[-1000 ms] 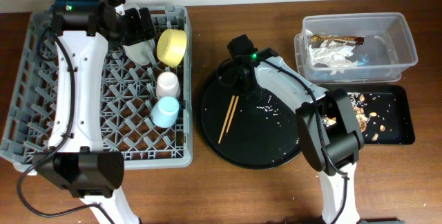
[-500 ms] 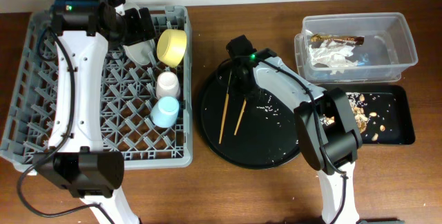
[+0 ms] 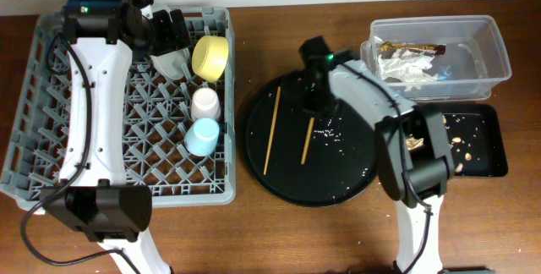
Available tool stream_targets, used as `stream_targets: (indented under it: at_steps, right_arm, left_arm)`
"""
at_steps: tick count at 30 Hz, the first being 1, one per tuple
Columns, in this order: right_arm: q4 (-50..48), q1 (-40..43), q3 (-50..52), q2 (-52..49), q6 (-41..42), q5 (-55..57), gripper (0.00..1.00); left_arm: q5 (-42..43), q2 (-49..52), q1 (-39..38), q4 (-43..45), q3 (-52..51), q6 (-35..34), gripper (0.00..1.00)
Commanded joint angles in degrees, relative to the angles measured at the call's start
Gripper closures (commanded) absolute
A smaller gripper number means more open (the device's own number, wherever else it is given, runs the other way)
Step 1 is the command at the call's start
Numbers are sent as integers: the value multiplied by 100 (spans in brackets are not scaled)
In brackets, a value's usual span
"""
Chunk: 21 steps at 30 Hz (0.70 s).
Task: Sort waste into correct bins and load items into the dishwasher rack
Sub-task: 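Grasp one wooden chopstick on the black tray with the right gripper, then carry the chopstick to the rack and stand it beside the cups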
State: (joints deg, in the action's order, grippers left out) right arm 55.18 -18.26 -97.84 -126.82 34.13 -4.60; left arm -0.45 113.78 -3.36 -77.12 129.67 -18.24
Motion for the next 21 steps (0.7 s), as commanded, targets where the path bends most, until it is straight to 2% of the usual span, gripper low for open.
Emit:
stream_targets:
  at_steps: [1, 6, 8, 10, 14, 21]
  right_arm:
    - [330, 260, -568, 376, -413, 35, 96]
    - [898, 321, -1464, 688, -813, -2, 96]
    - [935, 223, -1788, 798, -1292, -350, 96]
    - [890, 96, -1943, 809, -1338, -693, 96]
    - [131, -229, -1943, 765, -1263, -2105, 96]
    - [-1558, -1182, -1937, 295, -24, -2896, 96]
  left_arm:
    - [-20, -225, 4, -7, 120, -17, 1]
    - [-20, -225, 4, -9, 120, -17, 1]
    - [-20, -225, 4, -9, 120, -17, 1]
    - [-20, -225, 4, -9, 120, -17, 1]
    - [-20, -225, 4, -9, 120, -17, 1]
    - [-20, -225, 4, -7, 120, -17, 1]
